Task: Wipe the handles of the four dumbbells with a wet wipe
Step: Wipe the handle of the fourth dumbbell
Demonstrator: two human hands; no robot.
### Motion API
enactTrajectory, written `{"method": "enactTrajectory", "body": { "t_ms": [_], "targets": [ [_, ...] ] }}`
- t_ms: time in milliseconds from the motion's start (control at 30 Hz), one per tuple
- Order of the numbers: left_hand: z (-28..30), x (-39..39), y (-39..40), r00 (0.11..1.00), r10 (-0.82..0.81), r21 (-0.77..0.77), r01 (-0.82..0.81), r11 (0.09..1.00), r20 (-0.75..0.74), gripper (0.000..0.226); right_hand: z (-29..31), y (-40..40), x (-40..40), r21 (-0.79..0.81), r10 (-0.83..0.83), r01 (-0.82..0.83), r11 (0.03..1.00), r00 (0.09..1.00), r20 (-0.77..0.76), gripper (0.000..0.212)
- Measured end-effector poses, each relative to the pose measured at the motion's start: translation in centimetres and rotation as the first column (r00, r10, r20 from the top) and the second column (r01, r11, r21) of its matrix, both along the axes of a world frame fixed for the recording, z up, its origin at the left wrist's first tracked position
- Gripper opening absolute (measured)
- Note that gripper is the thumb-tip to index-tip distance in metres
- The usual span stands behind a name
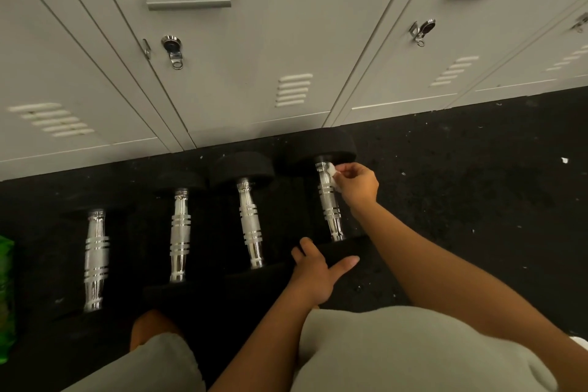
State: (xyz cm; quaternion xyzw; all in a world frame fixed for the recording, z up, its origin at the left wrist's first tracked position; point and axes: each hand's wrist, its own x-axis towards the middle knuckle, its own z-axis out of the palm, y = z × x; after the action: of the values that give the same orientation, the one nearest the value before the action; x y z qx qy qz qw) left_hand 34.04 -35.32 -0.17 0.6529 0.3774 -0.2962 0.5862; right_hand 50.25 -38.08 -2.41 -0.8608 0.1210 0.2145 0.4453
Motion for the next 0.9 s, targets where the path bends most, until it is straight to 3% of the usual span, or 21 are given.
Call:
{"method": "enactTrajectory", "body": {
  "t_ms": [133, 267, 433, 633, 800, 900],
  "targets": [
    [-0.1, 0.0, 0.0, 1.0, 0.002, 0.005, -0.002, 1.0, 0.004, 0.097, -0.7, -0.2, 0.6, -0.049, 0.015, -0.022, 0.999, 0.991, -0.132, 0.011],
    [-0.2, 0.0, -0.1, 1.0, 0.011, 0.007, -0.011, 1.0, 0.003, 0.098, -1.4, 0.4, 1.3, 0.014, -0.042, 0.046, 0.999, 0.973, -0.227, 0.022],
    [-0.4, -0.1, 0.0, 1.0, 0.028, -0.016, -0.027, 0.999, 0.005, 0.099, -0.9, 0.0, 1.7, 0.025, 0.083, -0.079, 0.997, 0.942, -0.325, 0.014],
    [-0.4, 0.0, 0.0, 1.0, 0.025, -0.013, -0.025, 1.0, 0.001, 0.098, -0.7, 0.4, 2.2, -0.087, 0.106, -0.129, 0.988, 0.967, -0.232, 0.017],
    [-0.5, -0.1, 0.0, 1.0, 0.03, -0.016, -0.03, 0.999, -0.003, 0.097, -0.3, -1.0, 1.4, -0.181, 0.279, -0.355, 0.917, 0.896, -0.344, 0.02],
    [-0.5, 0.1, -0.2, 1.0, 0.028, 0.002, -0.028, 1.0, -0.013, 0.096, -0.1, 0.2, 2.1, -0.23, 0.273, -0.328, 0.916, 0.931, -0.241, 0.022]
  ]
}}
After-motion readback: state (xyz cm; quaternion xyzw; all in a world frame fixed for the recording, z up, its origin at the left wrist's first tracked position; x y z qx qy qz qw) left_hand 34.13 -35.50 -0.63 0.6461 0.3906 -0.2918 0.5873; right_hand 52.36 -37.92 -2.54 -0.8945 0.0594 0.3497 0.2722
